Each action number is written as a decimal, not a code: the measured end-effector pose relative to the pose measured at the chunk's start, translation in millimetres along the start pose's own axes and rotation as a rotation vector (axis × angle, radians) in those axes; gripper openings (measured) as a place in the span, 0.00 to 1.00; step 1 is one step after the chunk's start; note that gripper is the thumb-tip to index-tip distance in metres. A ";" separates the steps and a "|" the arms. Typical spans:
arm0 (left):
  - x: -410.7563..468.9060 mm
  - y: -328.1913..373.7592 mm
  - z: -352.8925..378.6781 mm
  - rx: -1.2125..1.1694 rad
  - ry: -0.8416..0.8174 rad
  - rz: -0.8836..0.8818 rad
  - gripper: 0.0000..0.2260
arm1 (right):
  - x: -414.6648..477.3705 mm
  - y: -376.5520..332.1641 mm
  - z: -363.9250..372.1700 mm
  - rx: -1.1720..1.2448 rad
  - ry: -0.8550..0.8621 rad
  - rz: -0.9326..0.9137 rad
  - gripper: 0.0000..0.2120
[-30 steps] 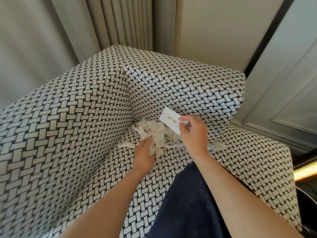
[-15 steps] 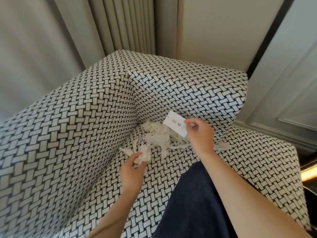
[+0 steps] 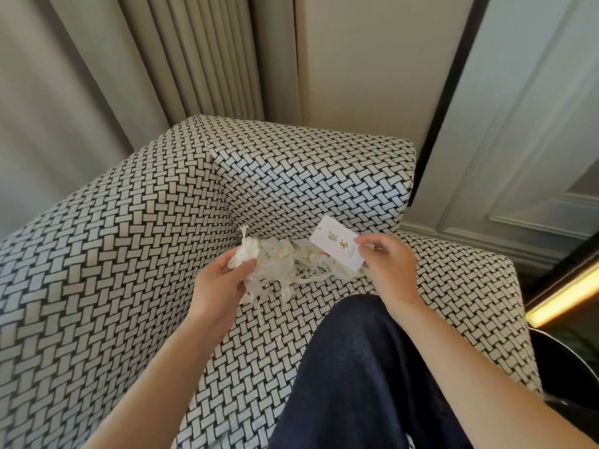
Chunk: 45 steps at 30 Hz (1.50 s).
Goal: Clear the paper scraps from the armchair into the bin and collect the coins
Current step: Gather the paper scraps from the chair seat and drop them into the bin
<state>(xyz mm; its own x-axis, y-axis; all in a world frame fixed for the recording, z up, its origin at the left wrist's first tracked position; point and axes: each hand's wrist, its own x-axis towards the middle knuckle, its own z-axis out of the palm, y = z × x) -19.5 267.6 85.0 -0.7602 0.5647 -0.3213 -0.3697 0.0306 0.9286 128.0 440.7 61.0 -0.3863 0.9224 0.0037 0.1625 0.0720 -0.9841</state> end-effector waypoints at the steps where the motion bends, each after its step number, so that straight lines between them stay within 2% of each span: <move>1: 2.2 4.9 9.2 -0.012 -0.042 -0.004 0.11 | -3.2 3.0 -11.9 0.003 0.013 0.003 0.09; 6: 9.8 27.0 47.0 -0.070 -0.178 -0.031 0.11 | -14.6 19.2 -56.9 0.061 0.128 0.054 0.11; 14: -2.1 34.6 157.1 0.015 -0.429 -0.079 0.09 | -27.4 44.4 -148.2 0.096 0.342 0.108 0.11; 19: -10.5 1.6 233.8 0.064 -0.603 -0.145 0.15 | -30.4 79.9 -201.5 0.127 0.574 0.214 0.10; 24: -23.6 -46.6 304.3 0.098 -0.733 -0.296 0.18 | -30.2 112.9 -248.3 0.172 0.812 0.302 0.08; 29: -33.4 -90.9 349.0 0.143 -0.788 -0.390 0.19 | -27.1 135.9 -268.5 0.200 0.985 0.399 0.12; 32: -36.1 -119.6 374.1 0.162 -0.803 -0.473 0.20 | -22.3 145.0 -278.5 0.318 1.042 0.464 0.11; 35: -40.9 -144.8 394.1 0.158 -0.792 -0.547 0.19 | -15.9 144.3 -286.3 0.511 1.027 0.560 0.05; 38: -45.4 -164.7 407.2 0.170 -0.746 -0.562 0.19 | -11.9 141.7 -289.4 0.683 0.981 0.625 0.08; 42: -52.7 -183.3 419.5 0.225 -0.733 -0.543 0.19 | -11.2 146.8 -291.3 0.759 1.009 0.656 0.03; 45: -57.5 -189.9 425.4 0.273 -0.728 -0.518 0.20 | -10.6 146.3 -291.0 0.819 1.017 0.668 0.11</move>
<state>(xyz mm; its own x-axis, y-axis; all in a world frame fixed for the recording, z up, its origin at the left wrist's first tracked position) 321.7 580.1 6.1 0.0205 0.8014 -0.5978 -0.3609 0.5636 0.7431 420.0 551.9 -31.3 0.4010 0.5863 -0.7039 -0.6334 -0.3776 -0.6754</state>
